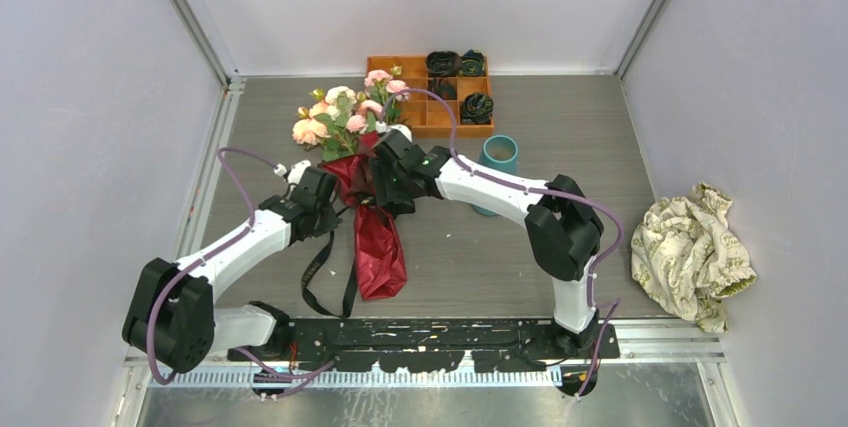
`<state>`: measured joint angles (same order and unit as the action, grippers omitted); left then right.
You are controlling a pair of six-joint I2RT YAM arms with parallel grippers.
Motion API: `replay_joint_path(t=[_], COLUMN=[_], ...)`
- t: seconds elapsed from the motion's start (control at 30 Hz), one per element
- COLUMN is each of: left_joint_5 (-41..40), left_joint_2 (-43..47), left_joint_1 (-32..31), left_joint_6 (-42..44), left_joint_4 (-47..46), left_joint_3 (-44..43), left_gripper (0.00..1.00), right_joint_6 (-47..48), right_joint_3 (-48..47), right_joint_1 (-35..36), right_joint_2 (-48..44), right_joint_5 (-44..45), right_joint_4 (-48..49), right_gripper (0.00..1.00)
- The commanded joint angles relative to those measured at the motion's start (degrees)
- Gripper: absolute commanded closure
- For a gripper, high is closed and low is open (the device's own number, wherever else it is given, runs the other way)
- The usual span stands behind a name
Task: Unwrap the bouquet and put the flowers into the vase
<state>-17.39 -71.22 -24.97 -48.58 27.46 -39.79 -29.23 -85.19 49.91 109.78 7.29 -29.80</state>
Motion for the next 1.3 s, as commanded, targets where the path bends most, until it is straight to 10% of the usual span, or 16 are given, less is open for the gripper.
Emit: replay_joint_path(t=[0.0, 0.5, 0.77, 1.27], left_joint_5=[-1.8, 0.3, 0.4, 0.2], left_joint_2=[0.7, 3.4, 3.7, 3.4], left_joint_1=[0.2, 0.2, 0.2, 0.6], left_joint_6=[0.6, 0.5, 0.6, 0.7], left_joint_4=[-1.4, -4.7, -5.3, -5.9], left_joint_3=[0.4, 4.1, 5.1, 5.8], left_gripper=[0.99, 0.98, 0.99, 1.0], right_joint_6=[2.1, 1.6, 1.9, -0.5], right_joint_3=[-6.9, -18.5, -18.7, -7.2], right_joint_1=[3.0, 4.4, 3.5, -1.4], right_joint_2=[-0.6, 11.3, 10.3, 1.6], right_joint_5=[2.1, 1.6, 9.3, 11.9], right_joint_4=[-0.5, -4.3, -4.4, -3.5], right_gripper=[0.36, 0.46, 0.84, 0.83])
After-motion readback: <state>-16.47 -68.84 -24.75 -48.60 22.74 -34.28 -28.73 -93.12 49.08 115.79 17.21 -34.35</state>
